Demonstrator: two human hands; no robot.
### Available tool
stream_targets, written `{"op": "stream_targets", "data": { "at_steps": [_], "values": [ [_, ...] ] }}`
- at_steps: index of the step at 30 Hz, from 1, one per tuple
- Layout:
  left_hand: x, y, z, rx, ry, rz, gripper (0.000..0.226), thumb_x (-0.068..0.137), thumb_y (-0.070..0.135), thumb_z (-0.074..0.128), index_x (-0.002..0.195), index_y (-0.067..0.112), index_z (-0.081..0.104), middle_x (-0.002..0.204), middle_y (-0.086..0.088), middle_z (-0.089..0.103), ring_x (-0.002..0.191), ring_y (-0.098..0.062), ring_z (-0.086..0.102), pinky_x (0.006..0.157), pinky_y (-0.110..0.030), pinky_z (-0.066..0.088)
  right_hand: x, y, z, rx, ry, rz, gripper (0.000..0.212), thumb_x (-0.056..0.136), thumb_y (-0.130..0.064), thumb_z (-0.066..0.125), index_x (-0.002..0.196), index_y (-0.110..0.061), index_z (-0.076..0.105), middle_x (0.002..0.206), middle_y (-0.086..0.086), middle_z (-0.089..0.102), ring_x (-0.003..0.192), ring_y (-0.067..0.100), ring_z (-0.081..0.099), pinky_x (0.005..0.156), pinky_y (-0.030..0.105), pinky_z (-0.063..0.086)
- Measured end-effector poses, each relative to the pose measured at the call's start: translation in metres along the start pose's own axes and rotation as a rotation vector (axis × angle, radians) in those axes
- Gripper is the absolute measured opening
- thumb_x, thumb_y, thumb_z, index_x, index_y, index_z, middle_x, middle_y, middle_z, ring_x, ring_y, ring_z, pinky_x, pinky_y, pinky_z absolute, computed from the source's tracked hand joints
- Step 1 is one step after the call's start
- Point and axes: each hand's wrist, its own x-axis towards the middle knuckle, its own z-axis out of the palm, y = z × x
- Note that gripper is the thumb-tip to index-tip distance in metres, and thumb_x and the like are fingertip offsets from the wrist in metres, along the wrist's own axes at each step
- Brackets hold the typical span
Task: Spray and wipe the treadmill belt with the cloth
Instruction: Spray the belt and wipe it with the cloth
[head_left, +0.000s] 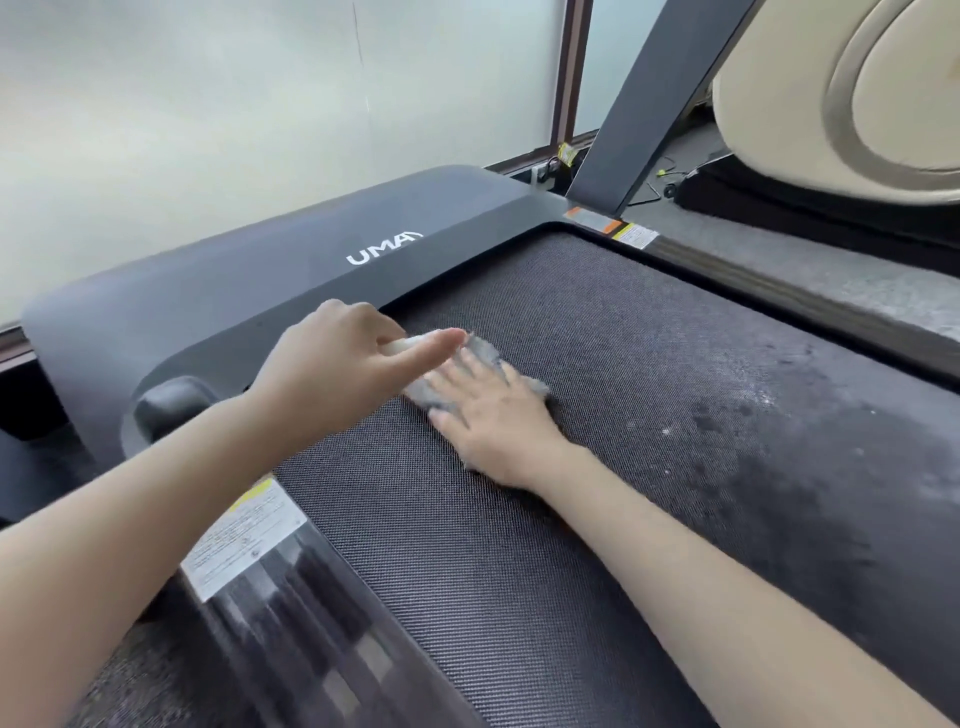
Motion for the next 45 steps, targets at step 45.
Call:
{"op": "stream_targets", "data": {
  "at_steps": [45],
  "values": [
    [0.003,0.006,0.017,-0.013,-0.071,-0.011,0.079,0.065,0.088,0.035,0.050,0.010,0.038,0.045,-0.006,0.040,0.043,-0.020,0.038,0.056,-0.050,0.048,-0.068,-0.012,0.002,0.033,-0.012,-0.217,0.060,0.096,-0.049,0.015,0.152,-0.030,0.013,0.160,-0.009,0.005,0.147,0.008,-0.007,0.118,0.037,-0.008]
  ]
}}
